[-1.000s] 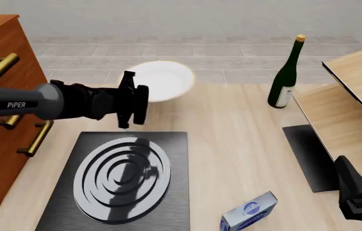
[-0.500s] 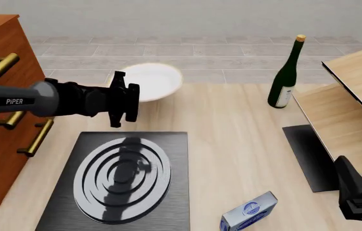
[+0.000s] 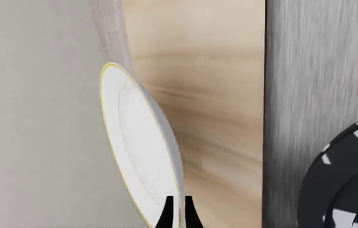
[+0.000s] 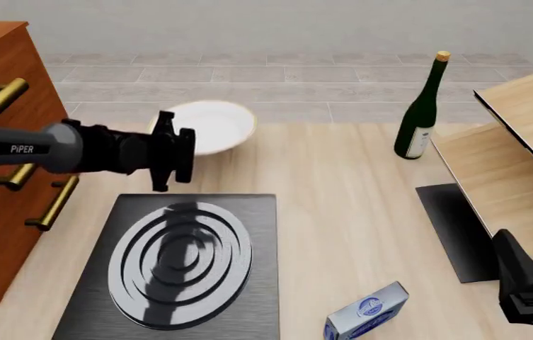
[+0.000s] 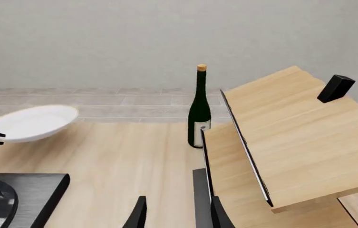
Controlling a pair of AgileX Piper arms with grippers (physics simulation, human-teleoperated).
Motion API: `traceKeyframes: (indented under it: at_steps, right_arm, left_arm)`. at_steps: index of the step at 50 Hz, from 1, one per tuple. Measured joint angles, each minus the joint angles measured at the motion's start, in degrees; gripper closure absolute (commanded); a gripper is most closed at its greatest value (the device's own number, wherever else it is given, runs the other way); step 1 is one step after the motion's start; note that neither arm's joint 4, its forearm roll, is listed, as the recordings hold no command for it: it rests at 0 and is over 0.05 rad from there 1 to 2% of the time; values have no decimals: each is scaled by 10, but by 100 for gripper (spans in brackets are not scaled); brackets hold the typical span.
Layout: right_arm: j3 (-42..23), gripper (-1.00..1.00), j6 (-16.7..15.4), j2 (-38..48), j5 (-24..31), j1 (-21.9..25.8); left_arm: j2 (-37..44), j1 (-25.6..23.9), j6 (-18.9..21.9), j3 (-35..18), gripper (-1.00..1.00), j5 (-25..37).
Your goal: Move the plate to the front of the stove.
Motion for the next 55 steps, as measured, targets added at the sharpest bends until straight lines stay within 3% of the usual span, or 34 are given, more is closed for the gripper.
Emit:
traceKeyframes:
  at_steps: [55]
  right_arm:
    - [0, -100, 0, 0, 0, 0]
  left_arm:
    - [37, 15, 14, 23, 100, -22]
